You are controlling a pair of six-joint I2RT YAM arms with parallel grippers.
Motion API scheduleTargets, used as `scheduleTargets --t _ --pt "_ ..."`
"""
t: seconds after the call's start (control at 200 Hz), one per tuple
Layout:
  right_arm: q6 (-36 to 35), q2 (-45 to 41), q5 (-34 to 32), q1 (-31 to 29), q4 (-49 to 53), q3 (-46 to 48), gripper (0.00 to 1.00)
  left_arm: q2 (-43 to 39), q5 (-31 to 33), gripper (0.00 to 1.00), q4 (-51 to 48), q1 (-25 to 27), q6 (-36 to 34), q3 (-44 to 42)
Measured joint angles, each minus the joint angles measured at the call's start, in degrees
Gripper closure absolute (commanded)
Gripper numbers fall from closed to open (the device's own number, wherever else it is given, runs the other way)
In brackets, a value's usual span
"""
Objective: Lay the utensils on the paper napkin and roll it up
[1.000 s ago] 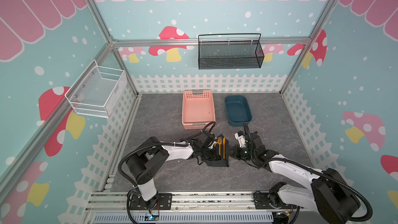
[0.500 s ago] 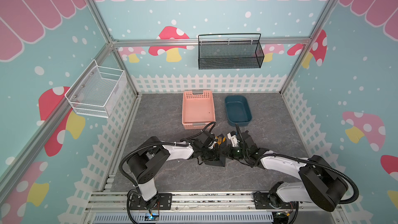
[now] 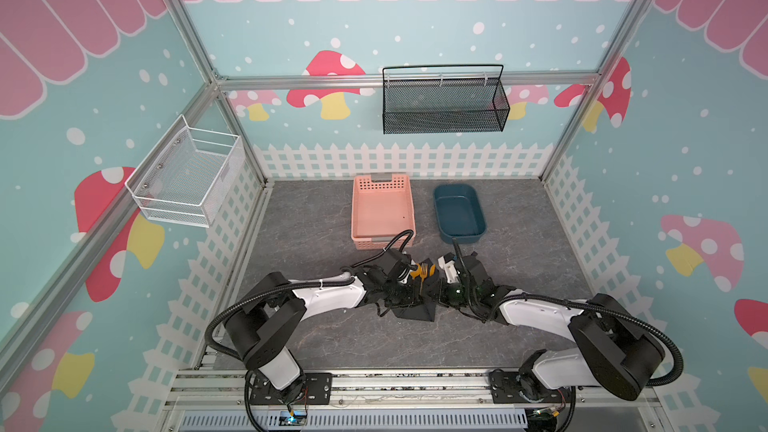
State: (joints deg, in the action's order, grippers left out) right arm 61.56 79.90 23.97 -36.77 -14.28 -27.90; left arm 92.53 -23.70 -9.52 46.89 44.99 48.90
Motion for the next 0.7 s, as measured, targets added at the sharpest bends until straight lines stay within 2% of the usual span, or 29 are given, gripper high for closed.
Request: scheduleTargets --t 0.315,0.7 --pt "0.0 1.8 0.1 0.0 -0.4 -1.0 0.99 -2.4 2.8 0.94 -6.1 -0.4 -3.3 -1.8" --pt "-0.2 3.4 1.0 0.0 -1.7 -2.0 0.99 0.1 3.2 0.96 -5.7 -0.4 -4.7 -2.4"
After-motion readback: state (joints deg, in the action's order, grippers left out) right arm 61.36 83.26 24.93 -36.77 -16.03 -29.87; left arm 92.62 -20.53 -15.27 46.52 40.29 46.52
